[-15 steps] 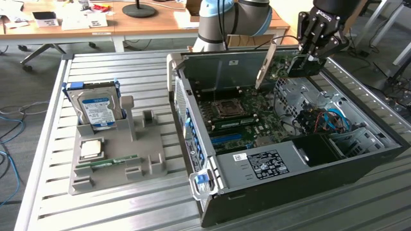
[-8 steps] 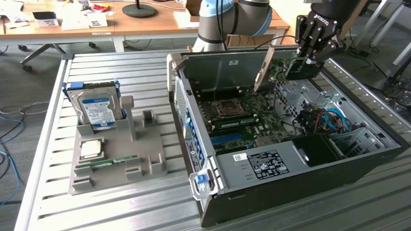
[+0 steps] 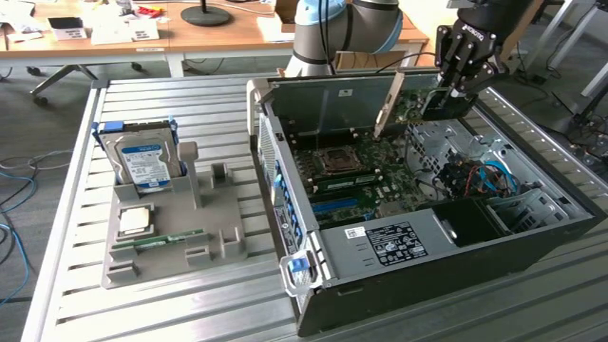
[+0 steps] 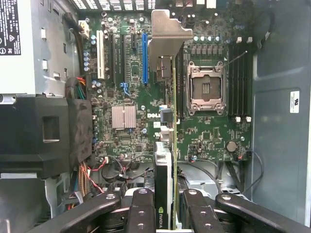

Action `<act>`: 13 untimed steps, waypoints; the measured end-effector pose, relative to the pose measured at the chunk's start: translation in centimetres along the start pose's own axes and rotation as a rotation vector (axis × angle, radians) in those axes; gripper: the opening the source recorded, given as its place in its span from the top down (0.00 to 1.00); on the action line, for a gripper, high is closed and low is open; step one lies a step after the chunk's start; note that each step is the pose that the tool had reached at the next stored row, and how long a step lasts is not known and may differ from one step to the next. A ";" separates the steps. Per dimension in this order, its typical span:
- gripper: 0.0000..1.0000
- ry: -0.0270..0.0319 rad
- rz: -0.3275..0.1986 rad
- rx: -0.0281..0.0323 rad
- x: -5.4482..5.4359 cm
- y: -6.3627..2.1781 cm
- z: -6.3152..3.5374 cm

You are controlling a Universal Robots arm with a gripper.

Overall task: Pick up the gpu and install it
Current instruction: 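Insert the gpu into the slot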

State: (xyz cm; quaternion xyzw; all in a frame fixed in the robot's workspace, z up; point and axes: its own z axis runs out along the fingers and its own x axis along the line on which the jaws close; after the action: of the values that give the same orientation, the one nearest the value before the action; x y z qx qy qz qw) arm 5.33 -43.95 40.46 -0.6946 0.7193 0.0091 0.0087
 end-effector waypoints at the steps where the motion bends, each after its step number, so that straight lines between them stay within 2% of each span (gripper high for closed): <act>1: 0.73 0.0000 0.000 0.0000 0.0 0.00 0.00; 6: 0.73 -0.0001 0.000 0.0000 0.0 0.00 0.00; 8: 0.73 0.0000 0.000 0.0000 0.0 0.01 0.80; 13: 0.73 -0.0002 0.000 0.0001 0.0 0.07 0.88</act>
State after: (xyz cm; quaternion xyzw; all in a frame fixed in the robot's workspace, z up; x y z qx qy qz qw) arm 5.26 -43.95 39.58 -0.6945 0.7194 0.0091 0.0087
